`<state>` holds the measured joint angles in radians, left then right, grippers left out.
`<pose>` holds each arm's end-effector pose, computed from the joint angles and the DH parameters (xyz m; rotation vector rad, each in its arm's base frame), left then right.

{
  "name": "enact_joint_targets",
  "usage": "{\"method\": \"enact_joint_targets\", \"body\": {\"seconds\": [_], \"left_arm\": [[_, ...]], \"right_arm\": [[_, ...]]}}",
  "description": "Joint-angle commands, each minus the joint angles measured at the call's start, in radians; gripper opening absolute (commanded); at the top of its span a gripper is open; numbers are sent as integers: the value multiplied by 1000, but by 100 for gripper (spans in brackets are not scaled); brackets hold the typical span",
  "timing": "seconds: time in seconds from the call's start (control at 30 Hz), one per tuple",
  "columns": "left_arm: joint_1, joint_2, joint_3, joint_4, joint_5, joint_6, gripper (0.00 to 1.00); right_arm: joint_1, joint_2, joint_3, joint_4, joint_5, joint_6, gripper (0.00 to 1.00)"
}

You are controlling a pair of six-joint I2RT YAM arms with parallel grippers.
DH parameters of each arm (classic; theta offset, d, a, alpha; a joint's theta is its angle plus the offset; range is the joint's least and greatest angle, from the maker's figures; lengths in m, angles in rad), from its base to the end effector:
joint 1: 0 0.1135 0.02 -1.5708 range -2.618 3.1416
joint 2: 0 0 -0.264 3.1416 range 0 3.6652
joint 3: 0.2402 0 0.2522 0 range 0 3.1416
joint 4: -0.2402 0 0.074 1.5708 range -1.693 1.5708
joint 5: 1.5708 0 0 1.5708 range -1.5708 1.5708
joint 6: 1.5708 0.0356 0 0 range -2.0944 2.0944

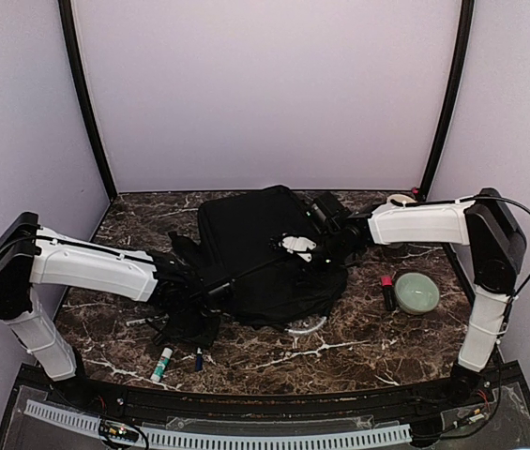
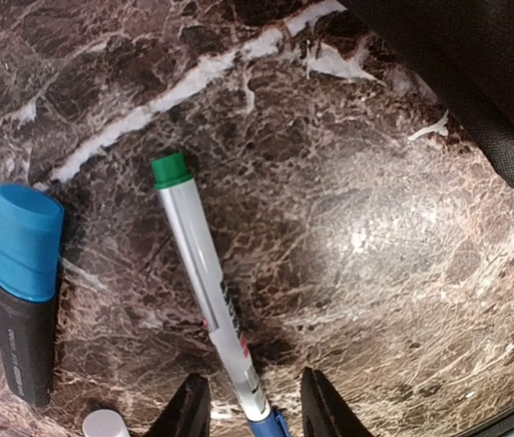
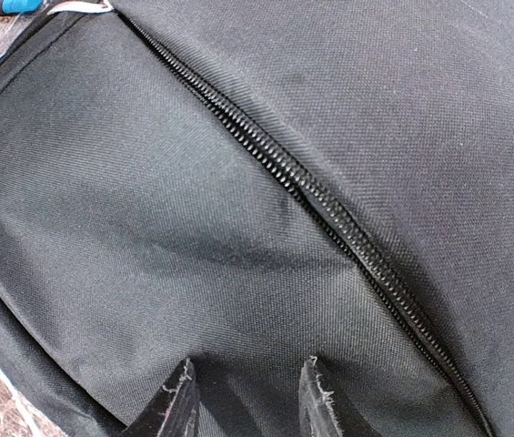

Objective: Pack the student bag
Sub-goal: Pick up the pen at the center of the board.

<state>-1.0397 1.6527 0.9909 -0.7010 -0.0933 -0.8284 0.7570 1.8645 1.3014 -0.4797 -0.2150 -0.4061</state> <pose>0.1519 -0.2521 0.1663 0.2957 2.9238 -0.1651 0.2786 0.2736 0.1922 -1.5090 2.1558 0.4036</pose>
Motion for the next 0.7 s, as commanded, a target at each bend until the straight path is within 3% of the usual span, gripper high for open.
{"method": "enact_joint_targets", "body": {"seconds": [0.0, 0.27, 0.67], "left_arm": [[-13, 25, 22, -49, -33, -64, 35], [-18, 80, 43, -34, -44, -62, 28], [-31, 49, 33, -57, -30, -73, 4]], "right_arm": [[4, -19, -11, -8, -22, 4, 38], [3, -15, -11, -8, -30, 7, 38], [0, -35, 4, -34, -57, 14, 38]]}}
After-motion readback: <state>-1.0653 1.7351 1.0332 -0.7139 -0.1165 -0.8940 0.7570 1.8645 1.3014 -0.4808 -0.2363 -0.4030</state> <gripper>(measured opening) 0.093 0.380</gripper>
